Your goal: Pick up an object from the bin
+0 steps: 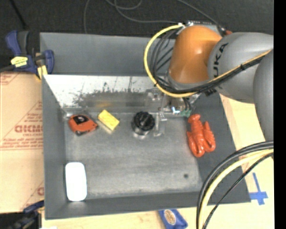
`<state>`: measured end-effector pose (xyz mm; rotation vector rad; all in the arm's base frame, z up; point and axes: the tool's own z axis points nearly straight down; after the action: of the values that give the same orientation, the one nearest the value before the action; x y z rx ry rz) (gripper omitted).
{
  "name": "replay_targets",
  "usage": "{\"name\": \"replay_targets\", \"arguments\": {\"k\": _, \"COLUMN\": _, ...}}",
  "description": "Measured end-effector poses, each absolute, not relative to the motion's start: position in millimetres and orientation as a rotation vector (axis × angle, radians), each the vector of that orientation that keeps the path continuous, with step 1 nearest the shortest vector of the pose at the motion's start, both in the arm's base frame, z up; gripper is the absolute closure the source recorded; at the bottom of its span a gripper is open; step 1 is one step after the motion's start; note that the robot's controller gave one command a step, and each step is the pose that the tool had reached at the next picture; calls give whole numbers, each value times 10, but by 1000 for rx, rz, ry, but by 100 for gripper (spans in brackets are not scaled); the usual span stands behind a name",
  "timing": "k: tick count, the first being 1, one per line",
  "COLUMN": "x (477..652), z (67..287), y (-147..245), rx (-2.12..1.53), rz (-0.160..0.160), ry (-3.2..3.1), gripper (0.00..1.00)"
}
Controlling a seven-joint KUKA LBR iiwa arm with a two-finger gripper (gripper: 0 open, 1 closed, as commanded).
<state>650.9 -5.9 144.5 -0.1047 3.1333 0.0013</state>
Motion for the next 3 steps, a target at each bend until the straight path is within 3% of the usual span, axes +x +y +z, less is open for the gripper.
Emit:
{"name": "replay_targets", "arguments": {"k": 1, "x": 6488, "z": 757, "y": -51, "rx": 26, "rz": 2, "ry": 3127, "gripper": 0}}
{"name": "replay_targets", "arguments": {"k": 2, "x": 6547, "z": 771, "y": -201, "rx": -31, "rz": 4, "ry": 3124, "gripper": 100}}
{"name": "replay_targets", "arguments": {"k": 3, "x": 6547, "z": 771, "y": -201, "rx": -30, "rz": 4, "ry": 3124, "gripper": 100}}
